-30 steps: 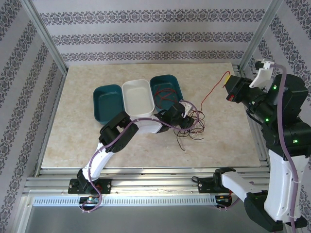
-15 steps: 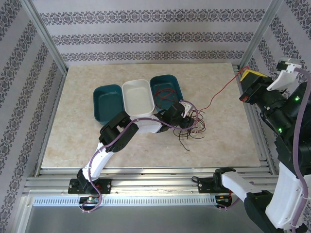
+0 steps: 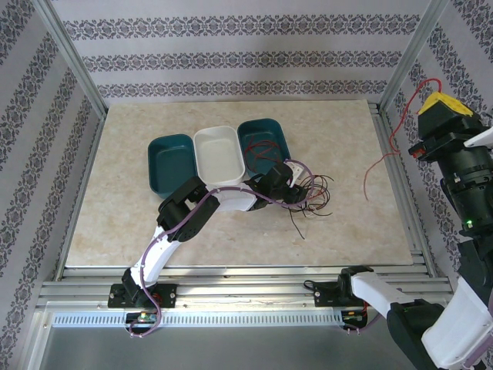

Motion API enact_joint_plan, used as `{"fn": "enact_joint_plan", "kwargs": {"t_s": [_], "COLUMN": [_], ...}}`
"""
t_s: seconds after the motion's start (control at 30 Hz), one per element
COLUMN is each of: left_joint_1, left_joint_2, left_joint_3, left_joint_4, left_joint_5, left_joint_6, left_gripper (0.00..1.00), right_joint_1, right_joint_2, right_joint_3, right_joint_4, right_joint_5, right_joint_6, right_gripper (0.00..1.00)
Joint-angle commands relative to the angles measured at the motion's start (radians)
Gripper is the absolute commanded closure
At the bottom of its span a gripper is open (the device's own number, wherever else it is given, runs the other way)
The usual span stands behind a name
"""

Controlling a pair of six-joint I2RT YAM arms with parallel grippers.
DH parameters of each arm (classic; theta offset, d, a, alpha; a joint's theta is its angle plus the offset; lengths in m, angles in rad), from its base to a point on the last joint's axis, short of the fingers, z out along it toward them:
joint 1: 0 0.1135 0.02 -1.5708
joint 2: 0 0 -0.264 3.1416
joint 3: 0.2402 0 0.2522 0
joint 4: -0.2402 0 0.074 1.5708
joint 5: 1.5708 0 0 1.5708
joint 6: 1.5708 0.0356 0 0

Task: Untangle the cables

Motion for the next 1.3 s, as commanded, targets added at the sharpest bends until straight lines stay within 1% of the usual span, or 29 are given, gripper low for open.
{"fn": "enact_joint_plan", "kwargs": {"t_s": [0.0,0.13,0.23,0.37,0.43,0.47,0.6,0.8,1.0,1.13,1.27], "left_joint_1": [0.009,0.009,0.009,0.012,0.016,0.019,0.035,0.115,0.197,0.226,0.239], "left_joint_2": [-0.008,-0.069,-0.145,-0.269,-0.33,-0.36,-0.485,-0.641,-0.788,-0.877,-0.944], "left_joint_3": [0.017,-0.001,-0.029,-0.084,-0.12,-0.139,-0.23,-0.37,-0.515,-0.586,-0.638], "left_joint_4": [-0.014,-0.014,-0.016,-0.029,-0.039,-0.048,-0.083,-0.15,-0.163,-0.163,-0.16], "left_joint_5": [0.02,0.027,0.015,-0.059,-0.097,-0.119,-0.242,-0.332,-0.391,-0.427,-0.443], "left_joint_6": [-0.015,-0.018,-0.017,-0.028,-0.036,-0.035,-0.056,-0.118,-0.152,-0.147,-0.141], "left_gripper": [0.55,0.53,0.47,0.33,0.29,0.25,0.0,0.01,0.01,0.01,0.01], "right_joint_1": [0.012,0.013,0.013,0.013,0.013,0.013,0.018,0.069,0.176,0.241,0.273], "right_joint_2": [0.026,0.044,0.067,0.098,0.112,0.117,0.15,0.207,0.299,0.372,0.458], "right_joint_3": [-0.009,-0.023,-0.018,-0.025,-0.038,-0.047,-0.076,-0.077,0.018,0.081,0.139], "right_joint_4": [0.015,0.016,0.021,0.044,0.067,0.082,0.141,0.201,0.195,0.215,0.237], "right_joint_5": [0.027,0.021,0.001,-0.062,-0.108,-0.132,-0.212,-0.211,-0.117,-0.05,-0.03], "right_joint_6": [-0.018,-0.018,-0.012,0.016,0.038,0.051,0.093,0.093,0.026,-0.025,-0.052], "right_gripper": [1.0,1.0,1.0,1.0,1.0,1.0,1.0,1.0,1.0,1.0,1.0]}}
